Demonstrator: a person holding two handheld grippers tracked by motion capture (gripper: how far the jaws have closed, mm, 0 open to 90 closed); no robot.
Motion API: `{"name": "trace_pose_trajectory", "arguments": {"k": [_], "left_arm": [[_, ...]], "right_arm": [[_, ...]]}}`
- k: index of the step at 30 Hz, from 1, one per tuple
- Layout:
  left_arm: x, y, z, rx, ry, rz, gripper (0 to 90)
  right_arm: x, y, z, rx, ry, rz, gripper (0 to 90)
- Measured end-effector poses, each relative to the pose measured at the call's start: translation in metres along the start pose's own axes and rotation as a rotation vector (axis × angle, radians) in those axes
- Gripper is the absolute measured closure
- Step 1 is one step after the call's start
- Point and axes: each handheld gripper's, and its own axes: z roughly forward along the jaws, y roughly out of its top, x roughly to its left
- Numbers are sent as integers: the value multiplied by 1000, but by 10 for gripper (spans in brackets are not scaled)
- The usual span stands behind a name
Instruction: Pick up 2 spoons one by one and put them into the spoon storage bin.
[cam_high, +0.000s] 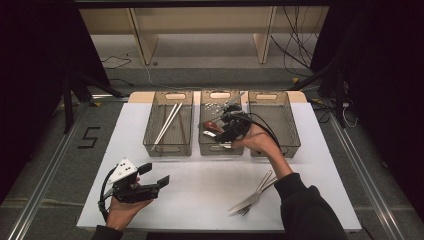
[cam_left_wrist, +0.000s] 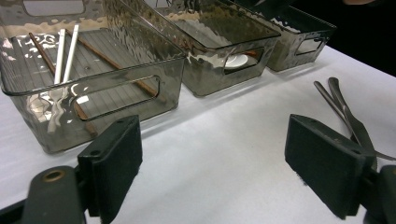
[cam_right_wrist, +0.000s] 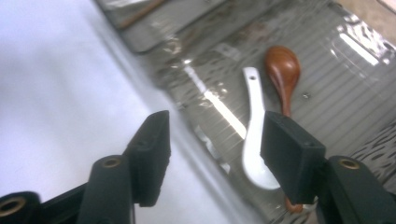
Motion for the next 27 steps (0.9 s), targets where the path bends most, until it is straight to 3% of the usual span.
{"name": "trace_pose_trajectory", "arguments": {"k": [1, 8, 15, 27], "left_arm": [[0, 0, 0, 0, 0, -1, 187], [-1, 0, 0, -1, 2, -1, 187], [-1, 0, 1, 0, -3, 5, 187], [-1, 0, 0, -11, -7, 3, 187]], "right_arm": [[3, -4, -7, -12, 3, -24, 414], [21, -34, -40, -71, 22, -55, 385], [22, -70, -57, -118, -3, -3, 347], [10, -115, -58, -154, -34, 104, 346]]}}
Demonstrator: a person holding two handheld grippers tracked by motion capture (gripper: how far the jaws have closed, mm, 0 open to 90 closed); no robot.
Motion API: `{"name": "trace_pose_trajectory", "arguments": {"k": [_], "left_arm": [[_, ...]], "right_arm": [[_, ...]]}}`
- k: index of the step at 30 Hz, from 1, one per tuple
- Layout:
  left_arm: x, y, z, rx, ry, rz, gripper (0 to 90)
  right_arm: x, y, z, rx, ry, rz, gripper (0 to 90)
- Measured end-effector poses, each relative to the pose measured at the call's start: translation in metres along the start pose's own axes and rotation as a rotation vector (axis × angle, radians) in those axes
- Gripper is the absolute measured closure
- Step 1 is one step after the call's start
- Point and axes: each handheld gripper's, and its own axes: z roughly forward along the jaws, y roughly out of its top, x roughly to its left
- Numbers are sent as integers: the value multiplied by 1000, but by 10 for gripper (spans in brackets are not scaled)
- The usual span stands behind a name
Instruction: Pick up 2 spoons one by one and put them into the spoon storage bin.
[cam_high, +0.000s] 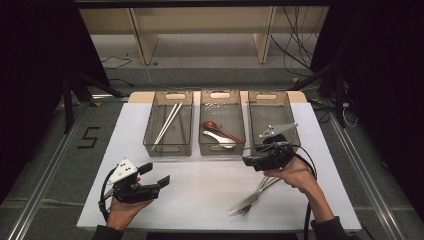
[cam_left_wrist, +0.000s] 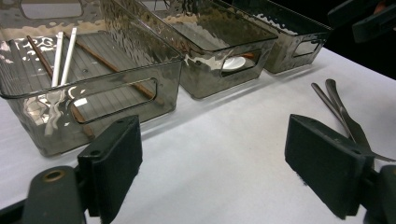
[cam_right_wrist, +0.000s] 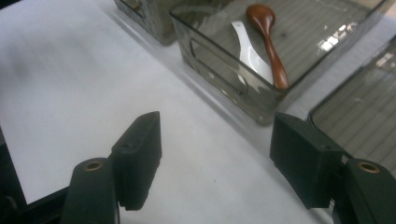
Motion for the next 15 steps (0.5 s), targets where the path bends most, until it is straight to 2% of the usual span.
{"name": "trace_pose_trajectory", "arguments": {"k": [15], "left_arm": [[-1, 1, 2, 0, -7, -1, 187]], "right_arm": [[-23, -36, 7, 65, -41, 75, 316]]}}
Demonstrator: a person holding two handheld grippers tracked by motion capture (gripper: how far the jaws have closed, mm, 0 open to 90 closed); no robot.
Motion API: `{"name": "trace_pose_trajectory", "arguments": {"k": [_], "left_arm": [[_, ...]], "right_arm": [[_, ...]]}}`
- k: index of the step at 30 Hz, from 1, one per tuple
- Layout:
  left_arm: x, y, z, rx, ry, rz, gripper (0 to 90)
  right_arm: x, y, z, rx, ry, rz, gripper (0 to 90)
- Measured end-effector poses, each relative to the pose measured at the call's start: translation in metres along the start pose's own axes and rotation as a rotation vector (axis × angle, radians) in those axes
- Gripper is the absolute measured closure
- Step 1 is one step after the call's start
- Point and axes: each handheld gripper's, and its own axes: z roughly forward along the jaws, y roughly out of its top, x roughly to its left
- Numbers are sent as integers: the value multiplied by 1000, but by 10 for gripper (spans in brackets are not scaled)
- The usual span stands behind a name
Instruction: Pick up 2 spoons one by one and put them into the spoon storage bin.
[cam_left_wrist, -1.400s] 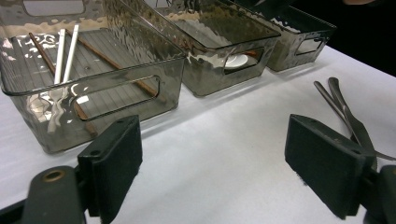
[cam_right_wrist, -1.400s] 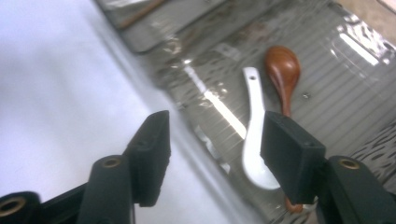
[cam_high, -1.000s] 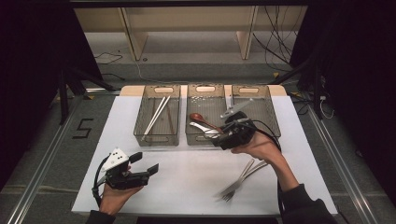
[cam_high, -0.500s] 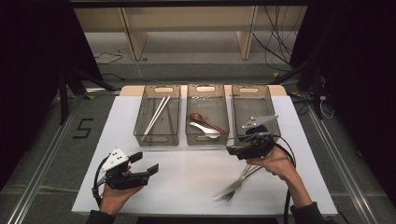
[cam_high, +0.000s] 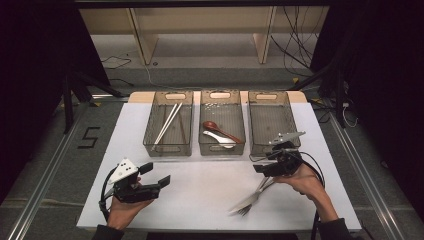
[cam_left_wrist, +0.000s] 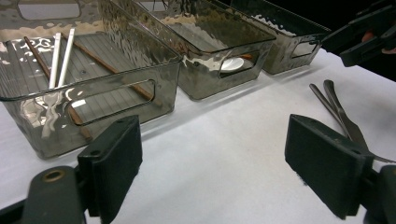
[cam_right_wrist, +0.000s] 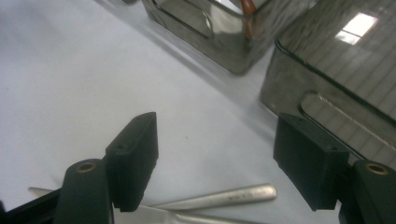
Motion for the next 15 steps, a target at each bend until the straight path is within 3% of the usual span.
{"name": "trace_pose_trajectory", "arguments": {"k": [15], "left_arm": [[0, 0, 0, 0, -1, -1, 187]], "right_arm": [[-24, -24, 11, 80, -69, 75, 502]]}}
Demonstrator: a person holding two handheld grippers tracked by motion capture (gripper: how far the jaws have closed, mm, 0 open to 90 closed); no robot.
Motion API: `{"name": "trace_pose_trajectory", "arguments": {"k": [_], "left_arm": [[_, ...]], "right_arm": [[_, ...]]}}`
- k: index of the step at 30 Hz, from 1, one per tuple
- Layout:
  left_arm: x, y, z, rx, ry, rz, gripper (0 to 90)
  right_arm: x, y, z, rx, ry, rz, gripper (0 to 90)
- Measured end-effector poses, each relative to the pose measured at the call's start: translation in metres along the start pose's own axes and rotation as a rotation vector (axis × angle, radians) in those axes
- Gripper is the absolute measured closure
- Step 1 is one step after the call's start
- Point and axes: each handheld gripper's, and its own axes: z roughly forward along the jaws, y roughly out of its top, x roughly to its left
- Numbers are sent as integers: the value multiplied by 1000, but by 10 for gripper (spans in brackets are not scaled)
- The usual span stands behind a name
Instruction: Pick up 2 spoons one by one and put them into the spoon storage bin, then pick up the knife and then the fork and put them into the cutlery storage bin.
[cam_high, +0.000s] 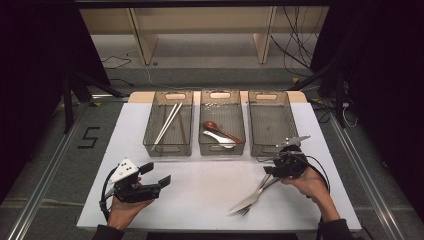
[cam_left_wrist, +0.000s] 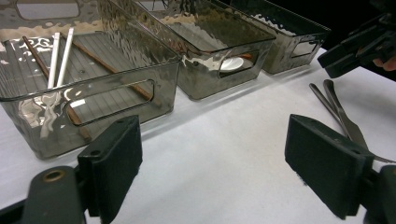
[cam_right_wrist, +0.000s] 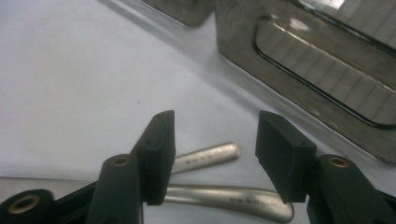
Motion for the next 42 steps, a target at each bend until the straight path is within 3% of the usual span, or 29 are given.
{"name": "trace_pose_trajectory", "arguments": {"k": [9, 14, 27, 33, 42], "left_arm": [[-1, 1, 1, 0, -5, 4, 187], [-1, 1, 3, 10, -5, 10, 187], [-1, -1, -1, 1, 0, 10, 187], [0, 0, -1, 2, -4, 14, 187], [-1, 0, 0, 1, -7, 17, 187]], "right_arm": [[-3, -5, 5, 27, -65, -18, 800], [-6, -8, 11, 46, -99, -35, 899], [-11, -6, 27, 82, -115, -42, 900], [-10, -10, 22, 103, -117, -28, 900], [-7, -29, 6, 129, -114, 0, 900]]}}
